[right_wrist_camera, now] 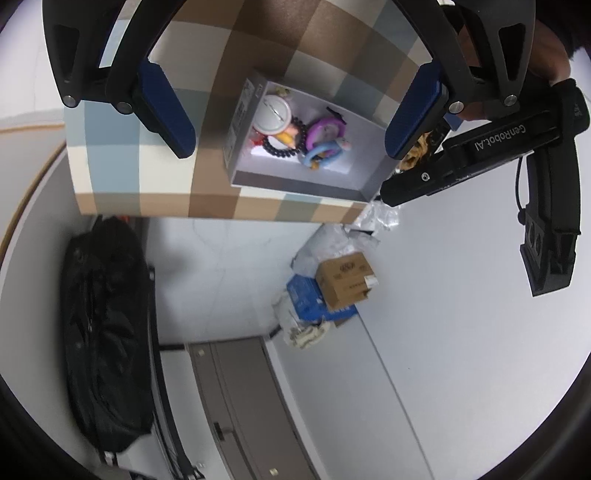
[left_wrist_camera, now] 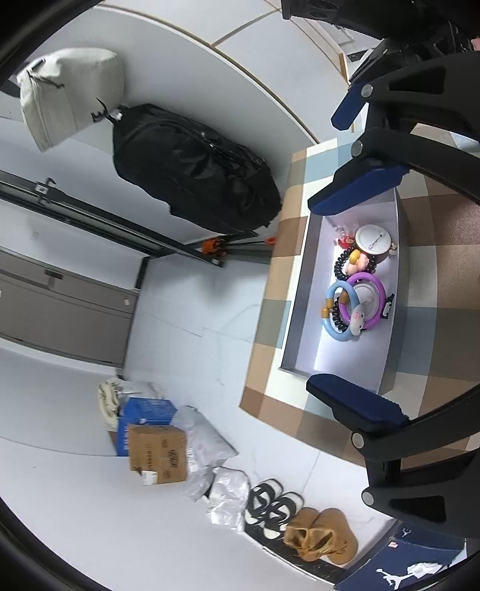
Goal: Organize jewelry
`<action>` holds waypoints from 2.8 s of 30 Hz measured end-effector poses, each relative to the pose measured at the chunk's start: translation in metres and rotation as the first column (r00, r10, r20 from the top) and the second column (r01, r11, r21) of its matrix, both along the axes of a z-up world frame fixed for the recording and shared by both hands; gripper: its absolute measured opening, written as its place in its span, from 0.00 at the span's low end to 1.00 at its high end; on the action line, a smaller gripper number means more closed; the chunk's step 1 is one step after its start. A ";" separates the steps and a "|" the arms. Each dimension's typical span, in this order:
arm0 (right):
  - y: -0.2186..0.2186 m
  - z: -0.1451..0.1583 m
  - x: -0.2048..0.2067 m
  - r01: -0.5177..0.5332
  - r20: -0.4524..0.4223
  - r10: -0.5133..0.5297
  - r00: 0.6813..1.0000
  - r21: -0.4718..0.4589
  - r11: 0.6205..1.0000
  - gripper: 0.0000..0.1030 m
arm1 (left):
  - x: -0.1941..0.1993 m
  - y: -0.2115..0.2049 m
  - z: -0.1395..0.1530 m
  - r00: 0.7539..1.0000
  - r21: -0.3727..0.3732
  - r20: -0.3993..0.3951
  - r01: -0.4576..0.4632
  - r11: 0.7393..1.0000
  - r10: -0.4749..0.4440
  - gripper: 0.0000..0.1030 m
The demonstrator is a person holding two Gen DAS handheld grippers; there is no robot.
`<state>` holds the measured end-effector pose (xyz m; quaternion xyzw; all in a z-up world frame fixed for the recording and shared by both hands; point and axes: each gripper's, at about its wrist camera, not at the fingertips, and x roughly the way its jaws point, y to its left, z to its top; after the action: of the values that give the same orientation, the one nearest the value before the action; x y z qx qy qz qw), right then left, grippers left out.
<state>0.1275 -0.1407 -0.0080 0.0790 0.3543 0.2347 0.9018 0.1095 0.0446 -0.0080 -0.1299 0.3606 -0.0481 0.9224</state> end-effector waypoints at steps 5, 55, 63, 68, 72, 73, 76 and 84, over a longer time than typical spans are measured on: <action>-0.002 0.006 -0.016 0.000 0.053 -0.002 0.999 0.027 1.000 1.00 | -0.022 0.002 0.003 0.996 0.058 0.054 -0.072 0.996 0.068 0.82; -0.013 -0.001 -0.058 0.028 0.074 -0.030 0.997 0.023 0.999 1.00 | -0.059 -0.020 -0.005 0.994 0.176 0.096 -0.063 0.982 0.046 0.82; -0.013 -0.003 -0.058 0.031 0.067 -0.032 0.997 0.023 0.999 1.00 | -0.059 -0.020 -0.005 0.995 0.177 0.090 -0.061 0.982 0.046 0.82; -0.013 -0.003 -0.058 0.032 0.068 -0.033 0.997 0.022 0.999 1.00 | -0.060 -0.020 -0.004 0.995 0.175 0.091 -0.065 0.982 0.050 0.82; -0.014 -0.004 -0.058 0.034 0.065 -0.036 0.997 0.022 0.999 1.00 | -0.059 -0.020 -0.005 0.995 0.174 0.085 -0.063 0.983 0.049 0.82; -0.014 -0.004 -0.057 0.034 0.065 -0.036 0.997 0.022 0.999 1.00 | -0.059 -0.020 -0.005 0.995 0.174 0.085 -0.065 0.983 0.051 0.82; -0.014 -0.004 -0.057 0.035 0.063 -0.036 0.997 0.022 0.999 1.00 | -0.058 -0.020 -0.005 0.995 0.169 0.082 -0.065 0.984 0.052 0.82; -0.015 -0.004 -0.057 0.033 0.058 -0.034 0.998 0.018 0.999 1.00 | -0.057 -0.020 -0.007 0.996 0.172 0.070 -0.066 0.983 0.055 0.82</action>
<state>0.0709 -0.1552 -0.0121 0.0858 0.3244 0.2247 0.9148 0.0524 0.0243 -0.0150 -0.0581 0.3290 0.0073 0.9425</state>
